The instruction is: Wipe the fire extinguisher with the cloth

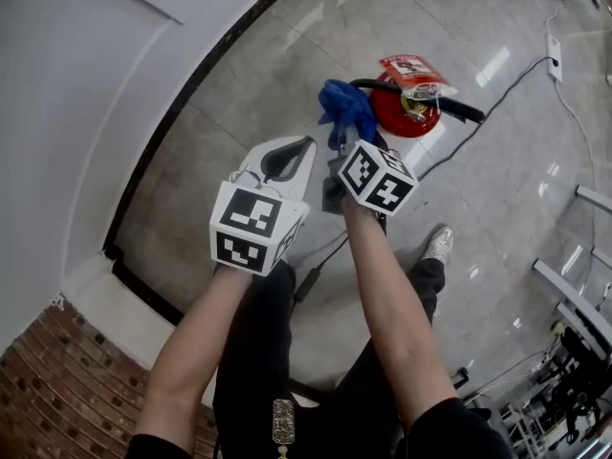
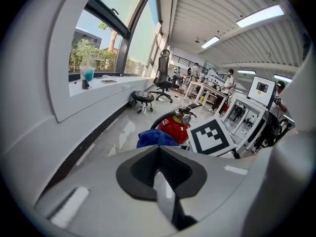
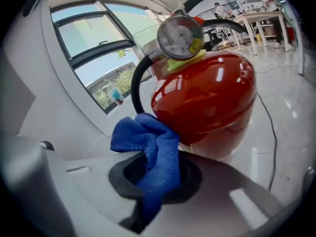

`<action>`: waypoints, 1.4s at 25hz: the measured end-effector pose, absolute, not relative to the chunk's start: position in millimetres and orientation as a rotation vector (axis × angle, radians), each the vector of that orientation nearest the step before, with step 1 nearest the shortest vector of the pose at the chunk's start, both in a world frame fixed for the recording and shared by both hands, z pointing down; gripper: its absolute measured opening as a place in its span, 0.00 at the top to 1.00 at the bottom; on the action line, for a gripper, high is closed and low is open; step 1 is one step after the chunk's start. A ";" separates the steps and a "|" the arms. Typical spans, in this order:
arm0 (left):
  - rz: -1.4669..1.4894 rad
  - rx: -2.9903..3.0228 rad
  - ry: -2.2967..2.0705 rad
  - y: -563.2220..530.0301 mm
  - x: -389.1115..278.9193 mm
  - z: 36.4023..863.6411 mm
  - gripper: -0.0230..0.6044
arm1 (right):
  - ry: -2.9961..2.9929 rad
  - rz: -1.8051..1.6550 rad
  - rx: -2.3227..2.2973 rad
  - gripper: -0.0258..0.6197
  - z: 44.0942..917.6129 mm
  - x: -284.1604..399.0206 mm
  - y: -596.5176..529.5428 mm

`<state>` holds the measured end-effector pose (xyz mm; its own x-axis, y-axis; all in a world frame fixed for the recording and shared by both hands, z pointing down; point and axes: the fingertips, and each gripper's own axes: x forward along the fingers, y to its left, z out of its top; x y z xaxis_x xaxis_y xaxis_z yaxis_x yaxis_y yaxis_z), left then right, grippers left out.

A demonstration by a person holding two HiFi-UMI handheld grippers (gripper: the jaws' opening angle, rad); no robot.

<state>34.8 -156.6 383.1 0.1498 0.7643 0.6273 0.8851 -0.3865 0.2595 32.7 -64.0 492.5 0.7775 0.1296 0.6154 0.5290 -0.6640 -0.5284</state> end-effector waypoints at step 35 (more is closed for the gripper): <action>-1.123 -2.282 -1.596 -101.2 -33.1 462.6 0.95 | -0.552 -0.924 -2.328 0.91 569.2 -79.3 62.1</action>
